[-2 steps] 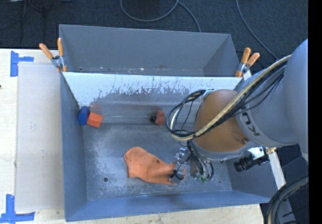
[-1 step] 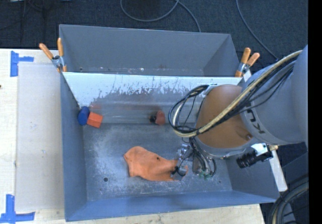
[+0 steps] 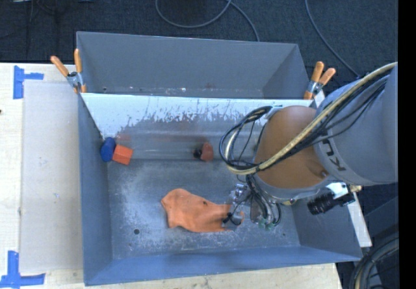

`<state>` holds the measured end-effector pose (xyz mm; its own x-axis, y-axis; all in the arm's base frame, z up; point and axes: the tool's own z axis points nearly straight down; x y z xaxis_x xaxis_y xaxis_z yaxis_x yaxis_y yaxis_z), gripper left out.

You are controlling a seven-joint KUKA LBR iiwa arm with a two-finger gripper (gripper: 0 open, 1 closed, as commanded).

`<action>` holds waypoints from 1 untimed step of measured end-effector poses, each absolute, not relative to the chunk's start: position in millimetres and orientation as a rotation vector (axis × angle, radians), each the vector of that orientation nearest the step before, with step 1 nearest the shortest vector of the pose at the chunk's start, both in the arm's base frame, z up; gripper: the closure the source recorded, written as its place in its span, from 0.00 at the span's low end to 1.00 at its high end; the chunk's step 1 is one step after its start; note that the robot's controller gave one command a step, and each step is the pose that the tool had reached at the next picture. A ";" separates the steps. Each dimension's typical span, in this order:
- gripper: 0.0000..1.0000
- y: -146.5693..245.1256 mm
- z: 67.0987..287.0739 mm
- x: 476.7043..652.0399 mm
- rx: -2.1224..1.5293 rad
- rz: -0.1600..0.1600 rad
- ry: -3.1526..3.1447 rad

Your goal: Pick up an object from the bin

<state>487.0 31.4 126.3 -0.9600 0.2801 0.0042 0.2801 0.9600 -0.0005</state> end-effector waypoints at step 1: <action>1.00 31.1 131.5 485.9 -0.443 0.001 -3.102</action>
Offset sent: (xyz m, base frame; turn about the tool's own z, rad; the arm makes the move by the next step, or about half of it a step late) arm 0.0002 0.0000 0.0186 0.0000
